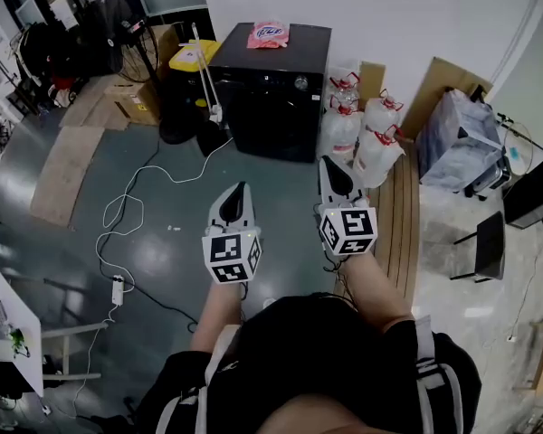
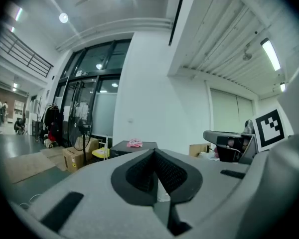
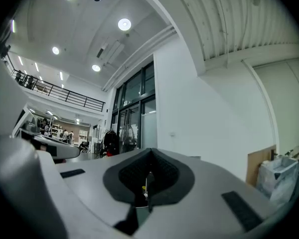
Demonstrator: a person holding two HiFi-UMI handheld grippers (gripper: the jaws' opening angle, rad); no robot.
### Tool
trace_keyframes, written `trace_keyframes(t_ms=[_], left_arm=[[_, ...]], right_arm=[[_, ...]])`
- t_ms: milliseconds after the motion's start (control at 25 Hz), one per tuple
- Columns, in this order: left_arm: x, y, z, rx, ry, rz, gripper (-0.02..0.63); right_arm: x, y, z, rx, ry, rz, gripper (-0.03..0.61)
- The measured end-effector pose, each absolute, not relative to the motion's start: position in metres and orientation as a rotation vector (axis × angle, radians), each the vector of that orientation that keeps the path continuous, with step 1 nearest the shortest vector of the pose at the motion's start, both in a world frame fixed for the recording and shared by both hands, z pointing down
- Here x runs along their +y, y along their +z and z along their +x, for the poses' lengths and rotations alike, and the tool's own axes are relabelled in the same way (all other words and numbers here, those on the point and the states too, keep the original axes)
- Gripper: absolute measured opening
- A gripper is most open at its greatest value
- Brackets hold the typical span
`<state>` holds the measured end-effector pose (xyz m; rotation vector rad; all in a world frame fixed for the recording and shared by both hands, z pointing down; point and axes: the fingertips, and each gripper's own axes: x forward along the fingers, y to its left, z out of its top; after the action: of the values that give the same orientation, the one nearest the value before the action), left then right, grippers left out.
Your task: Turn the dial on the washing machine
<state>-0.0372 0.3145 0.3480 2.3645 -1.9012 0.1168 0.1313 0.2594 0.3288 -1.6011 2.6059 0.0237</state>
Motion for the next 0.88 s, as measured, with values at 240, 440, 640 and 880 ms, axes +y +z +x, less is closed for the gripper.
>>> trace_keyframes(t_ms=[240, 440, 640, 880], left_arm=[[0.319, 0.348, -0.067, -1.891, 0.102, 2.378, -0.005], [0.32, 0.354, -0.091, -1.877, 0.106, 2.386, -0.005], [0.312, 0.363, -0.098, -1.86, 0.117, 2.379, -0.005], [0.283, 0.369, -0.098, -1.859, 0.131, 2.402, -0.005]], right_arm=[[0.265, 0.329, 0.104, 2.596, 0.032, -1.626, 0.008], [0.269, 0.332, 0.086, 2.569, 0.02, -1.653, 0.008], [0.264, 0.338, 0.08, 2.567, 0.007, -1.664, 0.008], [0.234, 0.346, 0.085, 2.531, -0.011, -1.68, 0.008]])
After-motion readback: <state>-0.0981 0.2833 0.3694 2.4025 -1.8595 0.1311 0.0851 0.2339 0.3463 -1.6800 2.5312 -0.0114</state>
